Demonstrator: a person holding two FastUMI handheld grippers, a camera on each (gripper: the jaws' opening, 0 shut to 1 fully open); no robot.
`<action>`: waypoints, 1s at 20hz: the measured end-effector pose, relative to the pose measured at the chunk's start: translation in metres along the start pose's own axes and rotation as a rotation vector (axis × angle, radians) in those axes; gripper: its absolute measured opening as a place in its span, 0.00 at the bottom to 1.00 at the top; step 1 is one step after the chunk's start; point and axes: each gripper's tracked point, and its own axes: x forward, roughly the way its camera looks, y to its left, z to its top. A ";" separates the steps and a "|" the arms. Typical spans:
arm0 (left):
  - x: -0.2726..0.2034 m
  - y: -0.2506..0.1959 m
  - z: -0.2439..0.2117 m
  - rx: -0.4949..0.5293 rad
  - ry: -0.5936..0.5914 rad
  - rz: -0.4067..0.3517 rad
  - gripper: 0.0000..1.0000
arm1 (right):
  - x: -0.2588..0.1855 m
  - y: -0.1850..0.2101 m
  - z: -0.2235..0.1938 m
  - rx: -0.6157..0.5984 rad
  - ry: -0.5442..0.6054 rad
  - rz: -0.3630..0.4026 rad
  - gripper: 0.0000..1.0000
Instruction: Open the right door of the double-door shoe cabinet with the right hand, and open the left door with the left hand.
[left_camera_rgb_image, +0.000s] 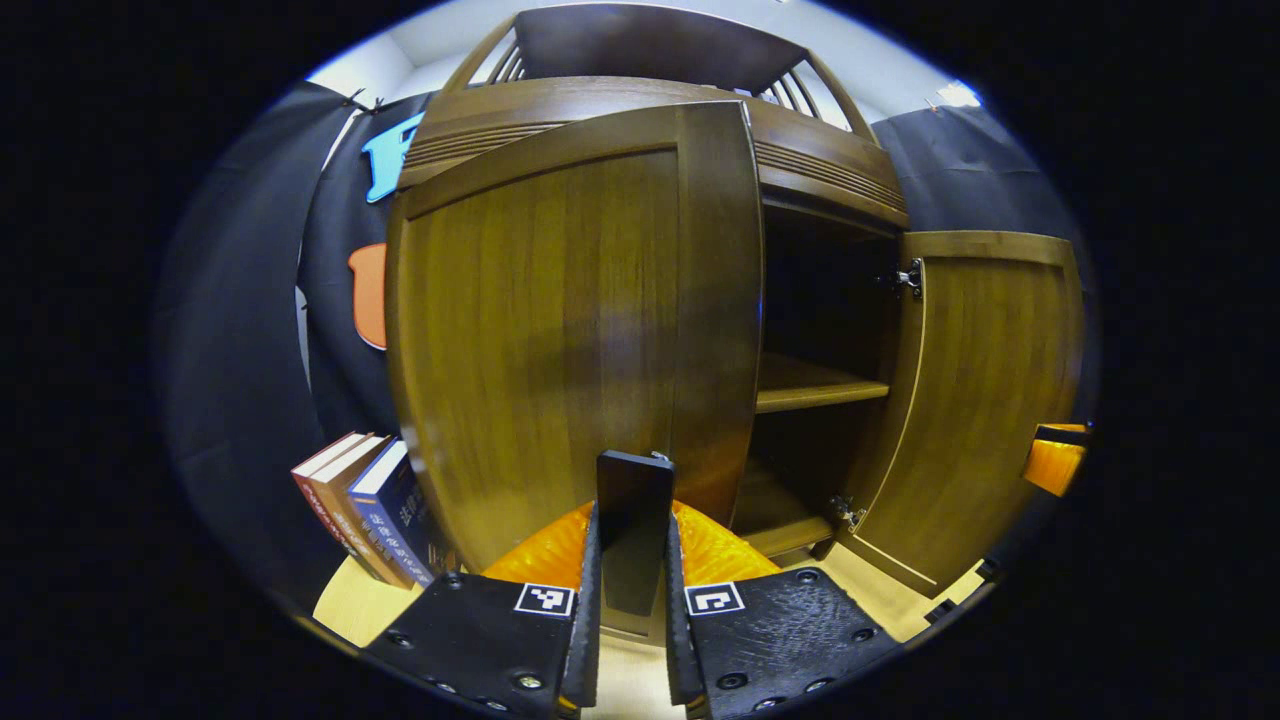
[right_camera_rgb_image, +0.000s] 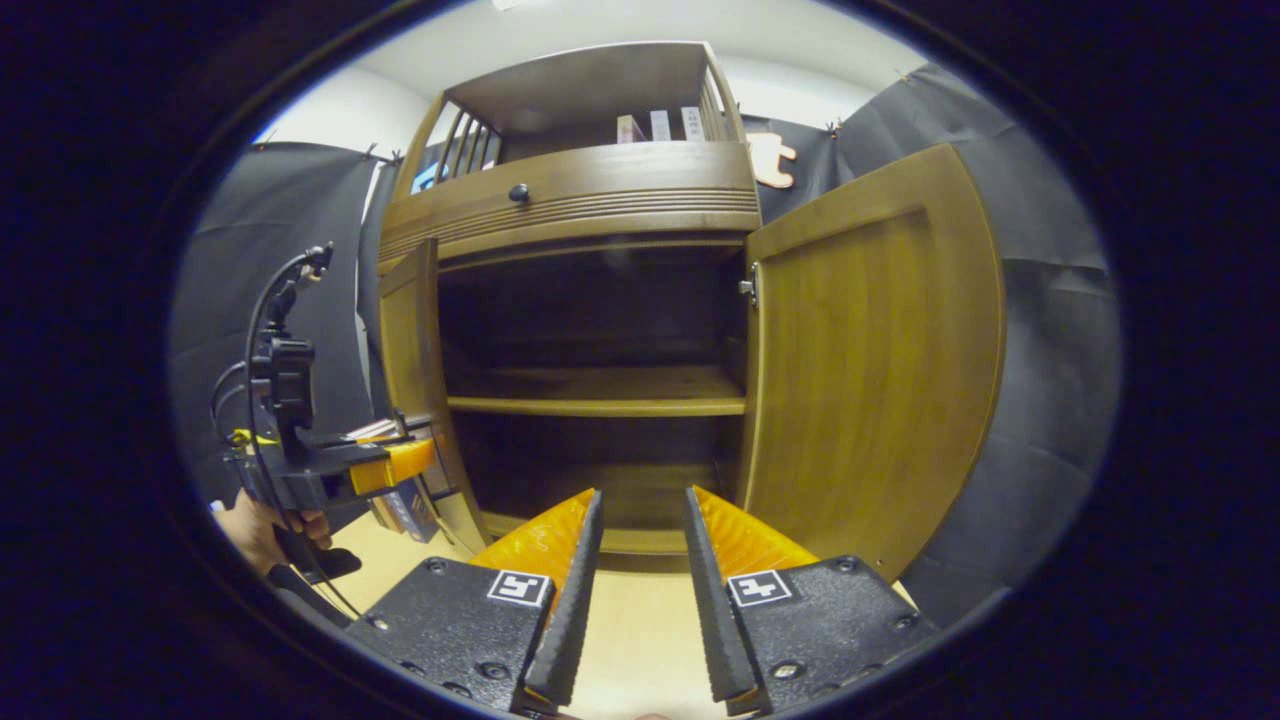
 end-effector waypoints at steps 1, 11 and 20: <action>-0.005 0.004 -0.003 -0.008 0.003 0.007 0.26 | 0.002 0.000 -0.002 -0.001 0.006 -0.004 0.53; -0.056 0.047 -0.013 -0.048 0.017 0.112 0.26 | 0.015 0.008 -0.012 0.006 0.029 -0.021 0.66; -0.088 0.082 -0.021 -0.102 0.018 0.181 0.25 | 0.022 0.010 -0.010 0.028 0.053 -0.057 0.77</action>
